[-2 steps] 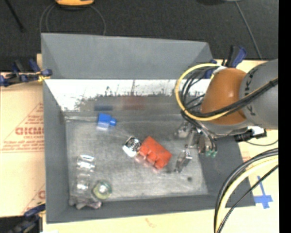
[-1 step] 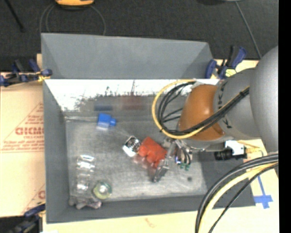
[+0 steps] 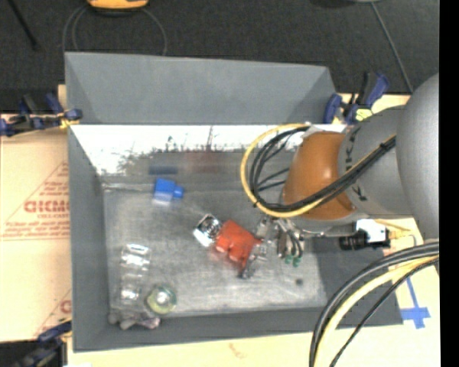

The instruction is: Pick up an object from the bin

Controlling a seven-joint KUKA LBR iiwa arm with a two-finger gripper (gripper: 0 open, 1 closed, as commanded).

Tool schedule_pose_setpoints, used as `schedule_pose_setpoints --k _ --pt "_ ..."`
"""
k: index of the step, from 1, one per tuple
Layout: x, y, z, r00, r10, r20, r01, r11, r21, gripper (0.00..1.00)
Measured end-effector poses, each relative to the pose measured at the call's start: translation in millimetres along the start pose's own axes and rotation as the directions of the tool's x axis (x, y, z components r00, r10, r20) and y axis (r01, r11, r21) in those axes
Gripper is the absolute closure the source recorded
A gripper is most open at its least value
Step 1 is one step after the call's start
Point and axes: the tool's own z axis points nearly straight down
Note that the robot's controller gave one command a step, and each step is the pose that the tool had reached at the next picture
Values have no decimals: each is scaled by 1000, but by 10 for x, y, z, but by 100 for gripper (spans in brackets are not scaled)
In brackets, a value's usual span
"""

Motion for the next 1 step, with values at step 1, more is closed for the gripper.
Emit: schedule_pose_setpoints --k 1 --pt "-547 64 -1646 967 -255 -7 255 967 -1 100"
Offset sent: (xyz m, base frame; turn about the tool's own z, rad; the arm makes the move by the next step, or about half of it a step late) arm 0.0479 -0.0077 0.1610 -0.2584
